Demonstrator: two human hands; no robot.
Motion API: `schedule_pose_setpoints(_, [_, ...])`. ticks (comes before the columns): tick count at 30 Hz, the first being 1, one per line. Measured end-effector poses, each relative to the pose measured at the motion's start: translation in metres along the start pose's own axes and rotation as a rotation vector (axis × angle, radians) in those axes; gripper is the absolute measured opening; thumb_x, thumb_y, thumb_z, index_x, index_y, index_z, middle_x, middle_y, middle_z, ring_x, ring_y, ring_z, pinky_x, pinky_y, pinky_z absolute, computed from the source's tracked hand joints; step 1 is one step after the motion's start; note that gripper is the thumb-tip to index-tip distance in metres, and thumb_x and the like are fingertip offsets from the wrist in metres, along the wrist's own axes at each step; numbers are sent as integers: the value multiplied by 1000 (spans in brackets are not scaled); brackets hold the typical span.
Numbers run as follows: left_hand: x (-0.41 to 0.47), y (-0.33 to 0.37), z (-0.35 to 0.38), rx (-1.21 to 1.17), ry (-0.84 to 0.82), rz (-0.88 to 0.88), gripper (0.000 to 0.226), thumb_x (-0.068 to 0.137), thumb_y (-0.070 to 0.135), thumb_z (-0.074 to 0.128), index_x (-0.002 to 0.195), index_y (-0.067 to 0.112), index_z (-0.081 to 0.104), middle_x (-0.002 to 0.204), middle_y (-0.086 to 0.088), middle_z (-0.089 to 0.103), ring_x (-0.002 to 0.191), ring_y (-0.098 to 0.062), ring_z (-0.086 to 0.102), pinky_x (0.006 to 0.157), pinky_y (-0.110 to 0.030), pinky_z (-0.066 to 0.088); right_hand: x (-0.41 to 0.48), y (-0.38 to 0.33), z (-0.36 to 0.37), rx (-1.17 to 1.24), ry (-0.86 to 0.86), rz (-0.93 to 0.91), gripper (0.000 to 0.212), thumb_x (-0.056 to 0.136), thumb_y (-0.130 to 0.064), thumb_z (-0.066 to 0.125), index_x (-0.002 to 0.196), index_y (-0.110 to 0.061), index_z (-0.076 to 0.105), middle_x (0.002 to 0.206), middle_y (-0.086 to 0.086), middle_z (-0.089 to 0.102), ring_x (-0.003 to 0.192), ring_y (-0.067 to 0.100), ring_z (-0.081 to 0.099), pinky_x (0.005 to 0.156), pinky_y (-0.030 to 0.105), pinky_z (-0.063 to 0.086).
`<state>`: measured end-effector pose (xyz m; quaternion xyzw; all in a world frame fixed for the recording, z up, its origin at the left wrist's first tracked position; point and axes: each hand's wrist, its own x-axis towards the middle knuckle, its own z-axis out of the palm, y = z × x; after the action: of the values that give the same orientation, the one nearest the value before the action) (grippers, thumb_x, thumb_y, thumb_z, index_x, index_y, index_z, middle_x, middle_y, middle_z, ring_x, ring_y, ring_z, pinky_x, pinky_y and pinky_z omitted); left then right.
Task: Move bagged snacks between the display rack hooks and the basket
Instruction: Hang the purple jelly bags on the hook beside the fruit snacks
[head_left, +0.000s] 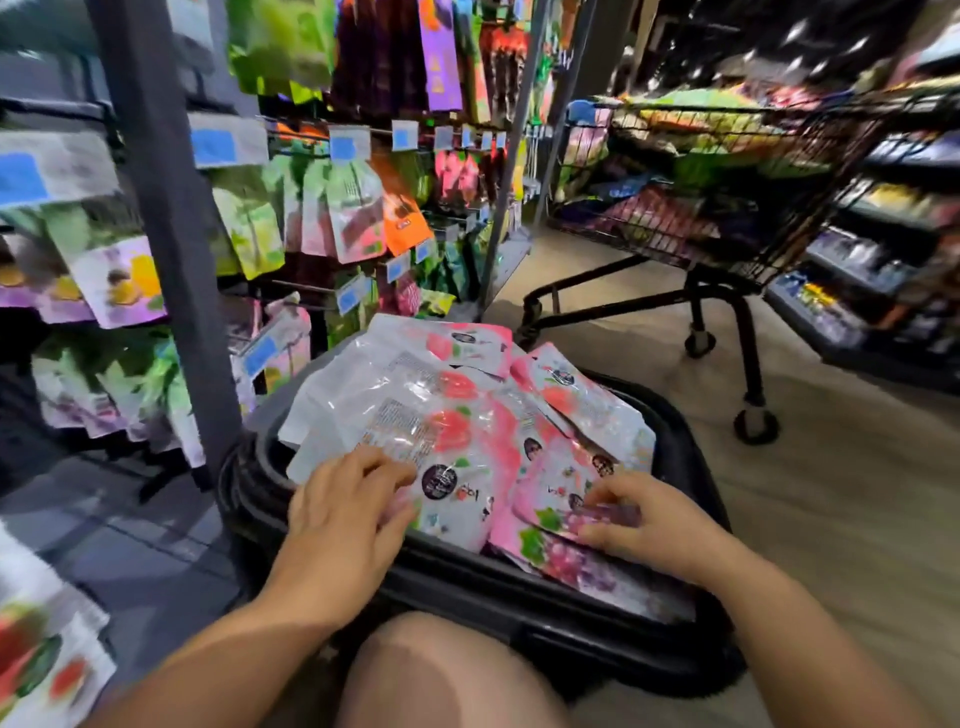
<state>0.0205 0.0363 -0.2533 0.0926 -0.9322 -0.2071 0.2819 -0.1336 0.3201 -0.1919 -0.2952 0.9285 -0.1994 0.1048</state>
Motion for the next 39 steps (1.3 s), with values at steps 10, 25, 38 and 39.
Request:
schedule_pose_setpoints(10, [-6,3,-2,-23,-30,-17,45,87,55,37,120,35,60,125,12,47,118,-17,36,96,-45,36,-10,-2,13,-51,52,-39,56,59,-70,76,107,-41,66,110,-23,61,106,-2,56,95,22,42])
schedule_pose_setpoints(25, [-6,4,-14,-52,-142,-28,66,76,65,30,128,34,57,133,13,40,127,-13,26,104,-41,30,-21,-30,8,219,615,-100,19,95,-15,62,78,-24,61,60,-11,60,58,4,55,52,14,36])
schedule_pose_setpoints(38, [-1,32,-37,-658,-258,-203,40,71,57,64,108,43,55,97,37,62,92,12,58,81,-6,41,-2,-135,7,1258,517,-105,23,102,-17,48,79,-19,52,58,-8,57,49,4,49,45,17,37])
schedule_pose_setpoints(39, [-1,32,-37,-708,-267,-229,45,70,60,65,110,41,55,101,34,64,94,11,60,83,-10,44,0,-141,10,1284,478,-93,23,102,-18,48,80,-19,52,57,-9,59,48,4,50,45,17,37])
